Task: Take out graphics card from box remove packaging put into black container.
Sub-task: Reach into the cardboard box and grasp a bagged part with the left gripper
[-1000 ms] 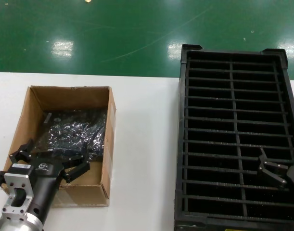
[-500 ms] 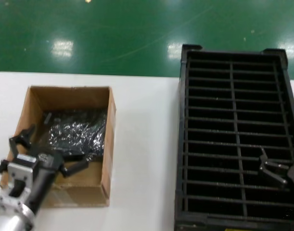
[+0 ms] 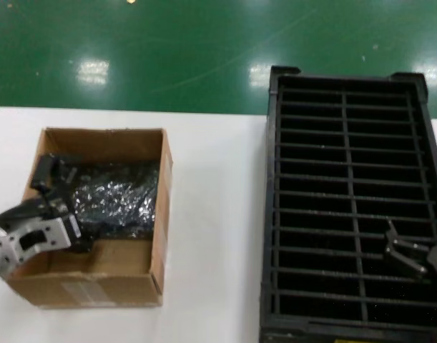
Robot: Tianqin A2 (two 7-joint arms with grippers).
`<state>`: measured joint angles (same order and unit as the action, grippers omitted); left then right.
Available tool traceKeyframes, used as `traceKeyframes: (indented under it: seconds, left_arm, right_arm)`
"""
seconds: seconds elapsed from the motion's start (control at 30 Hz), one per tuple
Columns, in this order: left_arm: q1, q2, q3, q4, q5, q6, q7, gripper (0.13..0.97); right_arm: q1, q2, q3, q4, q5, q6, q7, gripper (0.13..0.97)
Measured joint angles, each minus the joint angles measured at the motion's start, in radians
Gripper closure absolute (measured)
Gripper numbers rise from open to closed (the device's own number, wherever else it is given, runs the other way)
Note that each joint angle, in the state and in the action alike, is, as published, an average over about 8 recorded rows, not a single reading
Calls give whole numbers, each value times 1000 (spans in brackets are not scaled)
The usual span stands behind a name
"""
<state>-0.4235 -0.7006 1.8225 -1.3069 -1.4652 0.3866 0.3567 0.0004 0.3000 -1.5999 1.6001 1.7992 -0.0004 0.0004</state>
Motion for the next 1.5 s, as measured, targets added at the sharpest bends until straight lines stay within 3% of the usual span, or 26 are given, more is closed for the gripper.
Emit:
traceKeyframes:
  seconds: [0.17, 0.33, 0.5, 0.83, 1.13, 1.5]
  left_arm:
    - [-129, -23, 80, 116, 48, 149, 69, 132]
    - [-193, 1, 119, 206, 64, 195, 141, 139]
    - [-219, 44, 123, 280, 50, 181, 222, 152]
    - [-233, 103, 92, 362, -1, 123, 362, 238]
    - [-237, 131, 66, 399, -32, 89, 439, 391]
    - [-221, 155, 43, 421, -62, 63, 501, 650]
  right_arm:
    - [0, 0, 0, 0, 0, 0, 0, 129]
    - [0, 0, 0, 0, 0, 0, 0, 129]
    - [0, 0, 0, 0, 0, 0, 0, 129]
    - [0, 0, 0, 0, 0, 0, 0, 129]
    - [0, 0, 0, 0, 0, 0, 0, 129]
    - [0, 0, 0, 0, 0, 0, 0, 129]
